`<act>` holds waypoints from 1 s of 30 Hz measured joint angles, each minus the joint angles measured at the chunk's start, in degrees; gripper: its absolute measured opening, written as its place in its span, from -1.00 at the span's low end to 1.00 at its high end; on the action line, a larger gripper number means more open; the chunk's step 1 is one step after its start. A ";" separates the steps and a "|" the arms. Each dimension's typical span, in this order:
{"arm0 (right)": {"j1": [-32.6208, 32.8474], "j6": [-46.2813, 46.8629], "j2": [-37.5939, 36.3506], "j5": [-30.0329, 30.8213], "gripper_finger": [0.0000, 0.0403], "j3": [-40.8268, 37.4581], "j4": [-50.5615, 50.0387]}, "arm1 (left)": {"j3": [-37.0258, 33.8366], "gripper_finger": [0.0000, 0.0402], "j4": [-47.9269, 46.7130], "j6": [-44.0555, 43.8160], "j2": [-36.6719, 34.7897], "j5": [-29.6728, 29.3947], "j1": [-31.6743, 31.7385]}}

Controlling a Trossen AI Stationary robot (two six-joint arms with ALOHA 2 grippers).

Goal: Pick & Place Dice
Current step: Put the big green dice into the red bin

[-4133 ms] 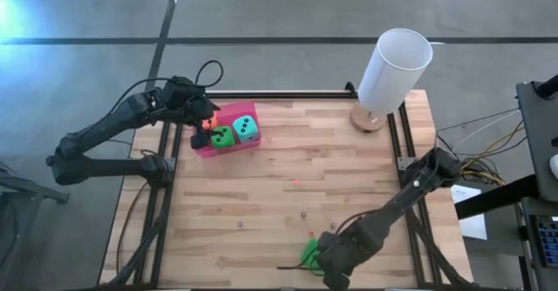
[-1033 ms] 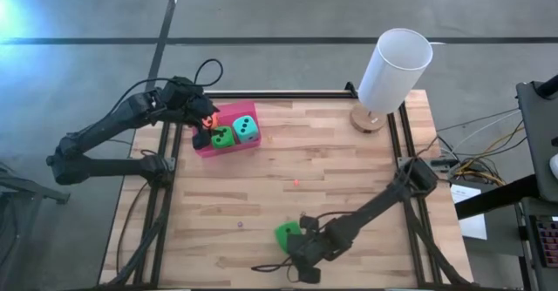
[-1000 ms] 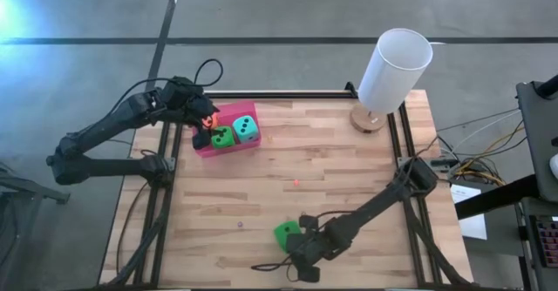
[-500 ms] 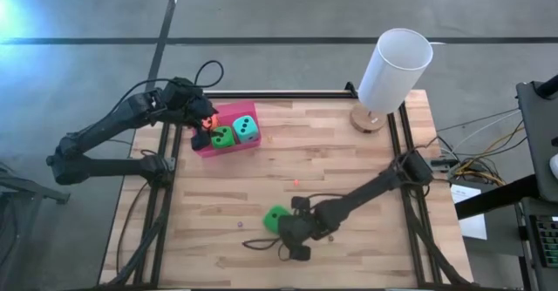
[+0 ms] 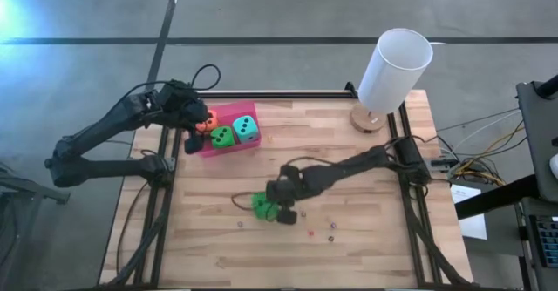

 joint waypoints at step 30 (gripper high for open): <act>6.68 -1.10 -1.62 -7.46 -0.87 4.94 4.42 | -0.09 0.77 -0.07 2.24 -4.74 0.00 -0.02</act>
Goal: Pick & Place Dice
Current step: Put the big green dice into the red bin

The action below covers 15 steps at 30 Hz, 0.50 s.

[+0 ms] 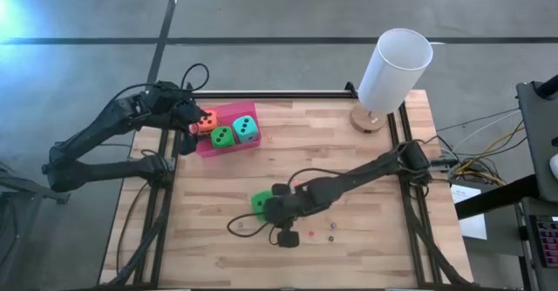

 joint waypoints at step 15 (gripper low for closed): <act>-3.07 -2.58 0.28 -0.51 -0.87 -8.25 12.06 | 0.00 0.78 -0.02 -1.36 0.00 0.00 0.00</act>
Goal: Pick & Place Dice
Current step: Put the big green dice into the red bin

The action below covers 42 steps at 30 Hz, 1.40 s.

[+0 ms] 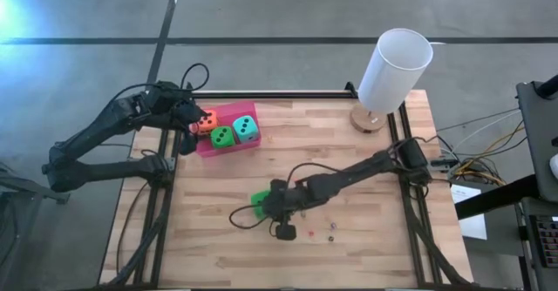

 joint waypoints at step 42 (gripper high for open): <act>-3.23 -0.81 -23.33 16.35 -0.87 -4.79 -20.07 | -0.02 0.76 0.79 1.08 0.88 9.69 -2.56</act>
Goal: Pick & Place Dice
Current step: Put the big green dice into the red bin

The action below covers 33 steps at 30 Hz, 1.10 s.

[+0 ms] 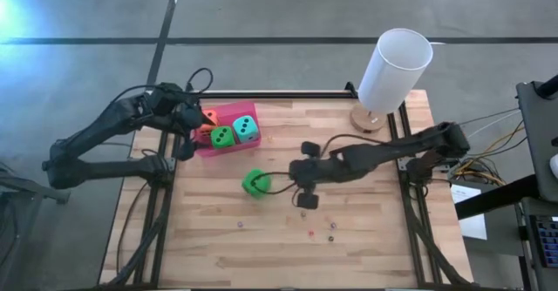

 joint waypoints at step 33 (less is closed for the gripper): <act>0.94 2.15 -31.06 1.44 -0.87 -27.08 12.49 | 1.57 0.74 16.98 -4.81 26.77 -6.91 -28.55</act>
